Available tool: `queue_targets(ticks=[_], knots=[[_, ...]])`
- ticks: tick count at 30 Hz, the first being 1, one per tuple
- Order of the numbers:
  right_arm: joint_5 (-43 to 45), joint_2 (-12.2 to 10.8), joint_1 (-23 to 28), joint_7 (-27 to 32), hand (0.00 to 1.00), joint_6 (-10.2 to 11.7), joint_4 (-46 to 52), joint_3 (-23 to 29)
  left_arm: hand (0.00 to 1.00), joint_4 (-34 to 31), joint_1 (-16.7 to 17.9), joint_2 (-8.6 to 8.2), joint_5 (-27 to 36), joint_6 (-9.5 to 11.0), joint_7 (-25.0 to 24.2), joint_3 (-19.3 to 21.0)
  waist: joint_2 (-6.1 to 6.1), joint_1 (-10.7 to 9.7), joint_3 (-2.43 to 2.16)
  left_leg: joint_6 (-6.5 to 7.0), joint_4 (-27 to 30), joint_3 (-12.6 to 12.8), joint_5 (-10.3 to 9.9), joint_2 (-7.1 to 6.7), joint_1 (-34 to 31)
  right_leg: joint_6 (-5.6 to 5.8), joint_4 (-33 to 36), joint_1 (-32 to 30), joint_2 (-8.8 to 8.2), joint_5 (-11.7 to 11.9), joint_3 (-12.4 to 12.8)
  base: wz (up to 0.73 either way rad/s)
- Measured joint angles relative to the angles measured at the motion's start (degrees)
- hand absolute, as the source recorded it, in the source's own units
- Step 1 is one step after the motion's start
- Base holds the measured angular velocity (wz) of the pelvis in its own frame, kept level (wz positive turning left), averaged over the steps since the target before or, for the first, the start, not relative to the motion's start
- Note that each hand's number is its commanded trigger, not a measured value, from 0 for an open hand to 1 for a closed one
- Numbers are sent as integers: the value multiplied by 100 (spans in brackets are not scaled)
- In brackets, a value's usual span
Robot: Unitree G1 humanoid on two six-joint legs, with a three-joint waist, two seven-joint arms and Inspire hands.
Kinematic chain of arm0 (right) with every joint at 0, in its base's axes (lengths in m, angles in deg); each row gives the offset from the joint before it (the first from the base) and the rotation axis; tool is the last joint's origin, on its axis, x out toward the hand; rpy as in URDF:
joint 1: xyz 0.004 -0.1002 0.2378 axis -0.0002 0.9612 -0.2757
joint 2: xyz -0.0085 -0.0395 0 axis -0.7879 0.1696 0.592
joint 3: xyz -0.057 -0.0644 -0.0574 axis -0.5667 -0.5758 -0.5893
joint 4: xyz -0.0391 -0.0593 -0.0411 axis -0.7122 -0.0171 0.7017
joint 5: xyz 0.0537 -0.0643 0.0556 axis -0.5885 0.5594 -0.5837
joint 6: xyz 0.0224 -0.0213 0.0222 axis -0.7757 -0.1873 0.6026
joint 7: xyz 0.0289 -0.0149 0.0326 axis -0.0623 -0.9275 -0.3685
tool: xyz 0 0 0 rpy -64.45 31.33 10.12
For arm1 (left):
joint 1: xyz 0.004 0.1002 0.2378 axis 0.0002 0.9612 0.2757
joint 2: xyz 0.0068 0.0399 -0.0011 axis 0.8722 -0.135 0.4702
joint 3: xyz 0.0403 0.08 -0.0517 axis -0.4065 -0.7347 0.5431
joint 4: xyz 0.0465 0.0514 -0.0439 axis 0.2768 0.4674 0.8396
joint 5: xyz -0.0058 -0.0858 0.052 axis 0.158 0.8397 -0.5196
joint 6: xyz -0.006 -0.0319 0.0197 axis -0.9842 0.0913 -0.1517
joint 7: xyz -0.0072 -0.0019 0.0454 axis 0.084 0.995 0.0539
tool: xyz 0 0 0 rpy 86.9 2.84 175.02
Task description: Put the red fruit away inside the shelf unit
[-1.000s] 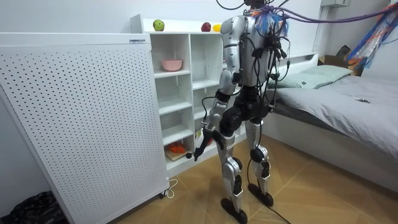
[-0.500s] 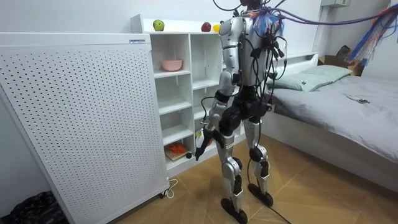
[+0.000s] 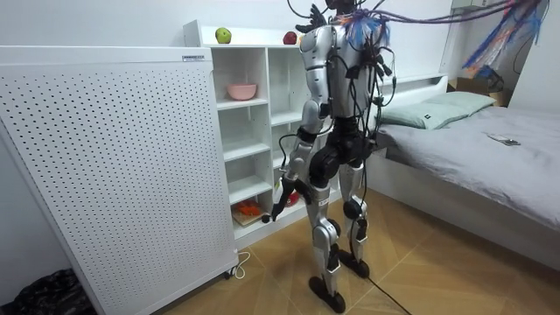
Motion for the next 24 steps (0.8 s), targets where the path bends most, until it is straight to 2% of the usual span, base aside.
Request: queue_targets(ticks=[2, 4, 8, 12, 17, 24], knots=[[-86, 23, -214, -117, 0, -25, 5, -95, 0, -12, 15, 20, -1, -6, 12, 3, -10, 100, -7, 0, -1, -47, 0, -21, -3, 0, -12, 15, -14, 0, -76, -10], [-108, 82, -313, -131, 0, -25, 5, -139, 0, -12, 32, 53, 4, -5, 16, 4, -5, 106, -5, 0, -2, -51, -1, -36, 8, 0, -11, 71, -36, 0, -172, 23], [-139, 243, -334, -217, 0, -28, 27, -261, 0, -12, 79, 88, 12, -1, 58, 10, -5, 134, -5, 1, -5, -28, -1, -43, 7, 0, -2, 120, -50, 0, -155, 21], [-123, 243, -333, -255, 0, -30, 171, -272, 0, -8, 91, 75, 11, 30, 90, 10, 8, 134, 2, 1, -5, 24, -1, -45, 1, 1, -5, 121, -56, -1, -154, 0], [-72, 244, -332, -212, 0, -10, 755, -271, 0, 21, 127, 58, 15, 34, 169, 9, 85, 117, 27, 2, -3, 119, 0, -46, -6, 24, -9, 115, -62, -15, -152, -8], [-71, 244, -332, -167, 0, 3, 818, -260, 0, 19, 153, 17, 12, 49, 190, 23, 103, 96, 25, 18, 20, 224, 7, -47, -12, 78, -12, 105, -65, -56, -136, -7]])
